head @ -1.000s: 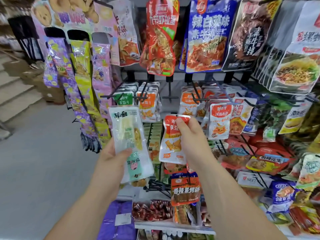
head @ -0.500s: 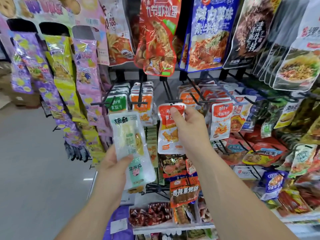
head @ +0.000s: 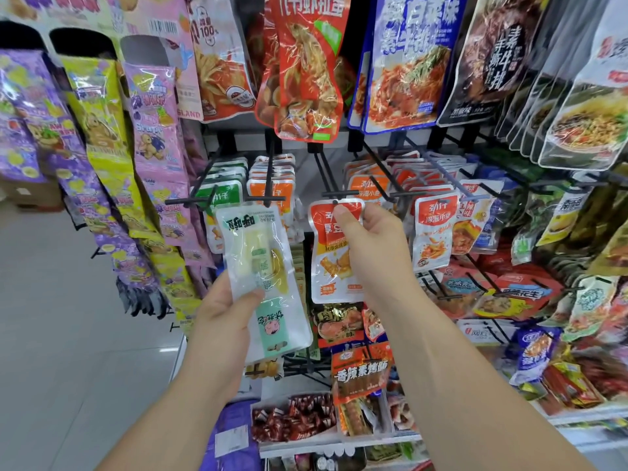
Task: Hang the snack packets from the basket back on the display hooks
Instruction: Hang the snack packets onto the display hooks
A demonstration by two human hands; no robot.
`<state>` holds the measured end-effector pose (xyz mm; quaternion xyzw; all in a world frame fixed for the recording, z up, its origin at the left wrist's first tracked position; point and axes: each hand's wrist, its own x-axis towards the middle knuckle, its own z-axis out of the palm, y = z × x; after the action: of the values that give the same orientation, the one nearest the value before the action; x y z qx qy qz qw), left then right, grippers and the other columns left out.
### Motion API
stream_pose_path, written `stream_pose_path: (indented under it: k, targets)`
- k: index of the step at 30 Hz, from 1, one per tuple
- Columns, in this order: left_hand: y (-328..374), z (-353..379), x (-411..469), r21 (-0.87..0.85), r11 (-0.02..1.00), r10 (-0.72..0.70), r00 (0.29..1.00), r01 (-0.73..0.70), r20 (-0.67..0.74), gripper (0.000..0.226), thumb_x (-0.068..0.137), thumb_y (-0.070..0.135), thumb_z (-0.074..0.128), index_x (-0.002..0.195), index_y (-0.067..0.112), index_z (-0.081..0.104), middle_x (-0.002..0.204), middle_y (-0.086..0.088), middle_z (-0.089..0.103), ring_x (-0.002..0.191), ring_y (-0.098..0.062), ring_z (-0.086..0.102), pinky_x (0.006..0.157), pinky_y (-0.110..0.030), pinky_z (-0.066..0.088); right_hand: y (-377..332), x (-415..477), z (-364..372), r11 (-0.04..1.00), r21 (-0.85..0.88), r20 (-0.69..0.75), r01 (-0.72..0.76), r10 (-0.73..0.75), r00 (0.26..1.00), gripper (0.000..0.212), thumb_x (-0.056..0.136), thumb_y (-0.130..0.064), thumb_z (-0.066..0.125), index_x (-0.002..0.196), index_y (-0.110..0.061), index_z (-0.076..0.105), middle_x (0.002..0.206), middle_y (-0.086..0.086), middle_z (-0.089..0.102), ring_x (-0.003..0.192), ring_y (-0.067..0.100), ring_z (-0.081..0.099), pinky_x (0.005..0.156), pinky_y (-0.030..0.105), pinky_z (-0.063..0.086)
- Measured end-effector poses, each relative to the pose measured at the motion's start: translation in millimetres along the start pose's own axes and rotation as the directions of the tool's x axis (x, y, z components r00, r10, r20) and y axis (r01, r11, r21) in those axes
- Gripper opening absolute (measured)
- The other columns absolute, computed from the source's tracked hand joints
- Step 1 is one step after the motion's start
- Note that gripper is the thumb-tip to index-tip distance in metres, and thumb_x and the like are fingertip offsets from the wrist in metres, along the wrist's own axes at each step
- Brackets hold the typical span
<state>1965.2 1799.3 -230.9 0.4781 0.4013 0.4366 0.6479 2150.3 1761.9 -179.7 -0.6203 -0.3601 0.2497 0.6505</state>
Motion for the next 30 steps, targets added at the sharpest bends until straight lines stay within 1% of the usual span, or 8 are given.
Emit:
stream_pose_path:
  k: [3,6,12,14,17,23,25,30]
  targets:
    - [0,2,0,0.015,1.0,0.025,1.0,-0.025,-0.004,0.035,0.106,0.006,0.052,0.125,0.031,0.068,0.112,0.01,0.079,0.103,-0.008,0.074,0.08,-0.03,0.056,2,6,2,0.996,0.064,0.02,-0.061,0.06,0.998,0.029,0.104,-0.031,0.059,0.085,-0.01,0.058,0.067,0.002,0.058,0.062,0.022,0.051,0.06,0.036,0.045]
    - [4,2,0,0.005,1.0,0.026,1.0,-0.026,0.011,0.033,0.106,0.007,0.052,0.124,0.03,0.068,0.105,0.016,0.079,0.094,0.004,0.073,0.067,-0.013,0.056,7,19,7,0.993,0.052,0.027,-0.107,0.106,0.994,0.031,0.103,-0.034,0.059,0.101,-0.003,0.062,0.082,0.01,0.064,0.073,0.03,0.061,0.071,0.048,0.055]
    - [5,-7,2,-0.002,1.0,-0.031,0.999,0.031,-0.028,0.032,0.105,0.012,0.054,0.122,0.035,0.071,0.117,0.003,0.078,0.11,-0.022,0.074,0.089,-0.047,0.058,23,54,19,0.991,-0.065,-0.053,-0.115,0.112,0.992,0.019,0.098,-0.043,0.057,0.093,-0.026,0.065,0.098,0.009,0.07,0.09,0.031,0.069,0.084,0.05,0.059]
    - [6,-8,1,0.006,1.0,-0.03,0.999,0.031,-0.03,0.033,0.105,0.011,0.054,0.123,0.035,0.07,0.118,0.003,0.078,0.112,-0.02,0.073,0.088,-0.043,0.057,27,65,25,0.989,-0.058,-0.092,-0.134,0.129,0.987,0.018,0.1,-0.038,0.057,0.087,-0.027,0.061,0.09,0.002,0.066,0.086,0.026,0.066,0.082,0.045,0.057]
    - [7,-8,1,0.014,0.999,-0.033,0.999,0.033,-0.023,0.034,0.105,0.011,0.054,0.123,0.034,0.07,0.119,0.003,0.078,0.116,-0.021,0.071,0.095,-0.045,0.054,36,81,34,0.972,-0.179,-0.125,-0.151,0.129,0.984,0.024,0.099,-0.022,0.056,0.075,-0.023,0.054,0.088,0.007,0.061,0.097,0.04,0.067,0.09,0.055,0.057]
    - [11,-7,0,0.036,0.999,-0.021,0.999,0.022,-0.029,0.032,0.105,0.011,0.054,0.118,0.033,0.072,0.114,0.004,0.079,0.105,-0.016,0.074,0.077,-0.033,0.059,43,91,46,0.957,-0.283,-0.269,-0.058,-0.021,0.963,0.019,0.088,0.003,0.055,0.073,-0.008,0.056,0.075,0.015,0.061,0.072,0.036,0.058,0.066,0.046,0.053]
    - [12,-6,-2,0.032,0.999,-0.02,0.999,0.021,-0.03,0.032,0.105,0.01,0.053,0.12,0.031,0.071,0.114,0.004,0.079,0.102,-0.014,0.075,0.072,-0.028,0.059,45,91,46,0.965,-0.256,-0.273,-0.051,-0.022,0.962,0.024,0.088,0.001,0.056,0.07,-0.013,0.055,0.073,0.01,0.061,0.073,0.034,0.058,0.068,0.051,0.055]
    - [14,-3,-7,0.013,1.0,-0.019,0.999,0.02,-0.046,0.033,0.106,0.009,0.052,0.12,0.031,0.072,0.115,0.001,0.079,0.107,-0.021,0.074,0.084,-0.041,0.057,55,86,41,0.964,-0.244,-0.205,-0.106,0.056,0.977,0.036,0.097,-0.02,0.058,0.062,-0.021,0.047,0.07,0.005,0.055,0.074,0.027,0.052,0.076,0.044,0.05]
